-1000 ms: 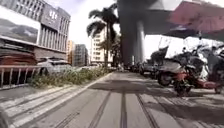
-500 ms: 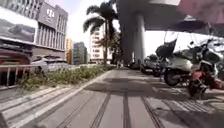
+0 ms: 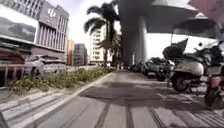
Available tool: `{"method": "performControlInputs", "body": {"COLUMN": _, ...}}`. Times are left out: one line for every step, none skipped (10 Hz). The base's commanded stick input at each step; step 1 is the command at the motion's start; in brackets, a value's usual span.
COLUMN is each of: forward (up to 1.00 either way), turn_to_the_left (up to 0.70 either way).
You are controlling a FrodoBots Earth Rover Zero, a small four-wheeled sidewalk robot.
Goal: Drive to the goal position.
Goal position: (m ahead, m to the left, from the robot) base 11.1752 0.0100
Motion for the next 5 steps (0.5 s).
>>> {"method": "performControlInputs", "body": {"forward": 0.7, "turn_to_the_left": 0.0}}
{"method": "performControlInputs", "body": {"forward": 0.7, "turn_to_the_left": 0.0}}
{"method": "performControlInputs", "body": {"forward": 0.7, "turn_to_the_left": 0.0}}
{"method": "performControlInputs", "body": {"forward": 0.7, "turn_to_the_left": 0.0}}
{"method": "performControlInputs", "body": {"forward": 0.7, "turn_to_the_left": 0.0}}
